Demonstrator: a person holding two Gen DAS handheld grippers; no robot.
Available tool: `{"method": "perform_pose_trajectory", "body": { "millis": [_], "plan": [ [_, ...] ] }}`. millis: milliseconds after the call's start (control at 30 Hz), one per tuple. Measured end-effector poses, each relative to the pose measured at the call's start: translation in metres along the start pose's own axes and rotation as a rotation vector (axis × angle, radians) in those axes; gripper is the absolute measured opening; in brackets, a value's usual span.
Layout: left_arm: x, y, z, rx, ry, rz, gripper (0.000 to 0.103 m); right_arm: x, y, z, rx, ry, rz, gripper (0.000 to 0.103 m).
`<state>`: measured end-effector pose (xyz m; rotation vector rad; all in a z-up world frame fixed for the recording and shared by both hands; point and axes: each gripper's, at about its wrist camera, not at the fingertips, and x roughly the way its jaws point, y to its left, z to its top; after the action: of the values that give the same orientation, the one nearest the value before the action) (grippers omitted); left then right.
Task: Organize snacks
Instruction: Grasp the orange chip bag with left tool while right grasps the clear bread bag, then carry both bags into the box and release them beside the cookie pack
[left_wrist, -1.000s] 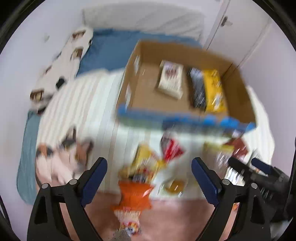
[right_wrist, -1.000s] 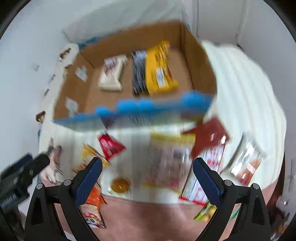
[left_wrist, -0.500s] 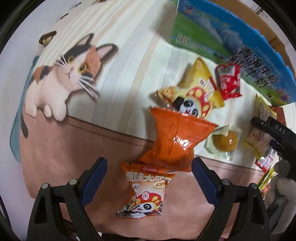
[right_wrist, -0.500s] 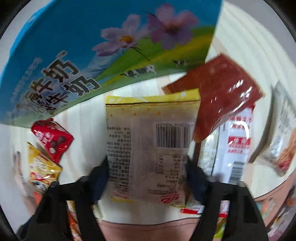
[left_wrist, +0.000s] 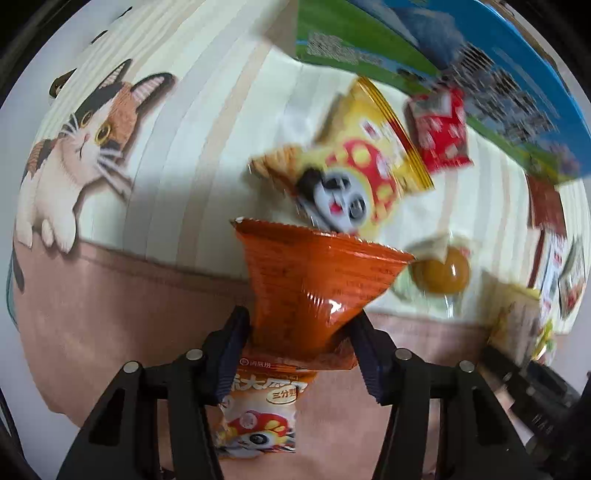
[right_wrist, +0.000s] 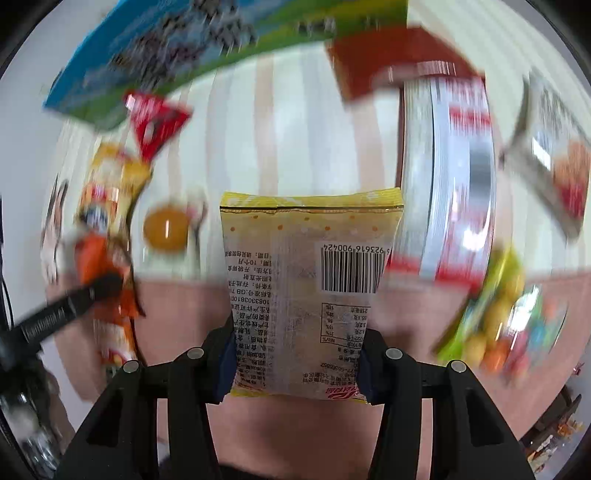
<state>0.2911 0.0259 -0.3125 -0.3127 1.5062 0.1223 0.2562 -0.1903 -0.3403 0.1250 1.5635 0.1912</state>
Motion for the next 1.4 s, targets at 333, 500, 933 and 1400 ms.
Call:
{"method": "perform_pose_trajectory", "body": {
  "millis": [333,500,933,1400],
  "plan": [
    [0.021,-0.026,-0.041,0.075,0.007,0.083,0.054,0.022,0.003,-0.031,0.013,0.05,0.002,0.068],
    [0.029,-0.044,-0.039,0.096,0.011,0.094,0.053,0.032,0.014,-0.035,0.002,0.043,-0.032,0.071],
    [-0.014,-0.061,-0.04,0.104,-0.044,0.007,0.046,-0.015,0.022,-0.04,0.034,-0.05,0.054,0.05],
    [-0.17,-0.086,0.119,0.176,-0.215,-0.182,0.046,-0.192,0.07,0.108,-0.106,-0.29,0.176,0.05]
  ]
}}
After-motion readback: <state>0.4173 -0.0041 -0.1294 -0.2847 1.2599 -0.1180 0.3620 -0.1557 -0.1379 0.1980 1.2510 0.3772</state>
